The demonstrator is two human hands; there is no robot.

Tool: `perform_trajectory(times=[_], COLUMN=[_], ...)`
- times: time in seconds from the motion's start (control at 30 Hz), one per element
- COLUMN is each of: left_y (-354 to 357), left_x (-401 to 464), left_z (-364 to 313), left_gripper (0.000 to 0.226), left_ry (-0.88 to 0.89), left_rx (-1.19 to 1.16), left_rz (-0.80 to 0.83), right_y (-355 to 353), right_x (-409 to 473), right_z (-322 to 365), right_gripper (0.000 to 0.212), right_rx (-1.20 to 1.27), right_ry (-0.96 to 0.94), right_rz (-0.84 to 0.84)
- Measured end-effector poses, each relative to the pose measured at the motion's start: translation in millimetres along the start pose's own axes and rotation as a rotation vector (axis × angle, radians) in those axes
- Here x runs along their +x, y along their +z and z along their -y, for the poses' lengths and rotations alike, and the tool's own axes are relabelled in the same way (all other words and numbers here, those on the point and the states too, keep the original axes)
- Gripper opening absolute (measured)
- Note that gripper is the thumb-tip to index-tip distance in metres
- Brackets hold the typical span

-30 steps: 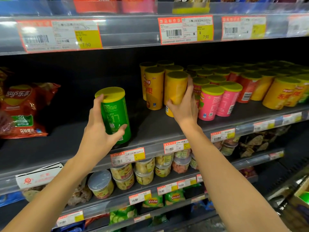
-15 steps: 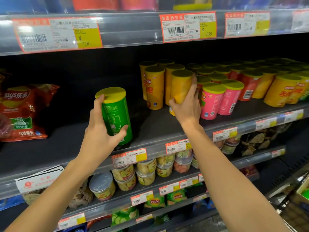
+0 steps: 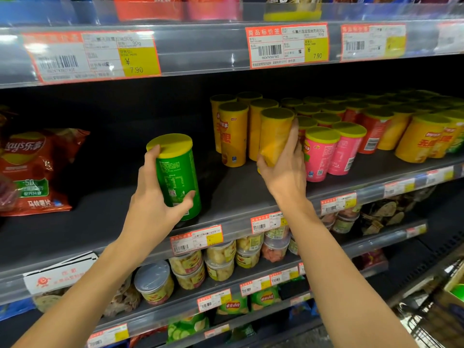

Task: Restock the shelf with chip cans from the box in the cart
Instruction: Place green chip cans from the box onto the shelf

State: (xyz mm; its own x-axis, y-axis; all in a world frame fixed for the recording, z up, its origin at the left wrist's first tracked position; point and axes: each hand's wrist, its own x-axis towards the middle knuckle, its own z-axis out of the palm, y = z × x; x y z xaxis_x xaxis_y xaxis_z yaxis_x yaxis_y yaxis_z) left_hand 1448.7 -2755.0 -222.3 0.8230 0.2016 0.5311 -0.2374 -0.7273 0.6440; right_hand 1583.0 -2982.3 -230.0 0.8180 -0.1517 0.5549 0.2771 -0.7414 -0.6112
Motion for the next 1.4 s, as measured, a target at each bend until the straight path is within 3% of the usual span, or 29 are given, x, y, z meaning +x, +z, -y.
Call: perform_trajectory(times=[0.1, 0.2, 0.27, 0.53, 0.9, 1.07, 1.2, 1.4], left_y=[0.4, 2.2, 3.3, 0.8, -0.4, 11.7, 19.3, 38.2], left_x=[0.4, 0.9, 1.2, 2.4, 36.0, 57.3, 82.1, 121.1], left_z=[0.8, 0.5, 0.6, -0.9, 20.7, 30.4, 45.4, 50.2], left_gripper=[0.098, 0.098, 0.098, 0.083, 0.089, 0.086, 0.087, 0.089], left_ry=[-0.014, -0.004, 0.009, 0.008, -0.025, 0.12, 0.13, -0.029], left_rx=[-0.008, -0.005, 0.009, 0.02, -0.078, 0.049, 0.047, 0.005], left_rz=[0.002, -0.006, -0.01, -0.05, 0.015, -0.045, -0.032, 0.019], right_y=[-3.7, 5.3, 15.4, 33.8, 34.1, 36.2, 39.6, 43.7], right_x=[-27.6, -53.3, -66.3, -79.0, -82.5, -84.0, -83.6, -83.6], right_z=[2.4, 6.3, 5.3, -3.0, -3.7, -7.3, -8.9, -12.0], right_gripper=[0.082, 0.052, 0.043, 0.047, 0.057, 0.053, 0.05, 0.051], right_rx=[-0.059, -0.044, -0.064, -0.173, -0.173, -0.144, -0.119, -0.124], right_ry=[-0.074, -0.222, -0.353, -0.504, -0.546, -0.554, -0.575, -0.589], right_rz=[-0.091, 0.012, 0.052, -0.104, -0.196, -0.237, -0.28, -0.313])
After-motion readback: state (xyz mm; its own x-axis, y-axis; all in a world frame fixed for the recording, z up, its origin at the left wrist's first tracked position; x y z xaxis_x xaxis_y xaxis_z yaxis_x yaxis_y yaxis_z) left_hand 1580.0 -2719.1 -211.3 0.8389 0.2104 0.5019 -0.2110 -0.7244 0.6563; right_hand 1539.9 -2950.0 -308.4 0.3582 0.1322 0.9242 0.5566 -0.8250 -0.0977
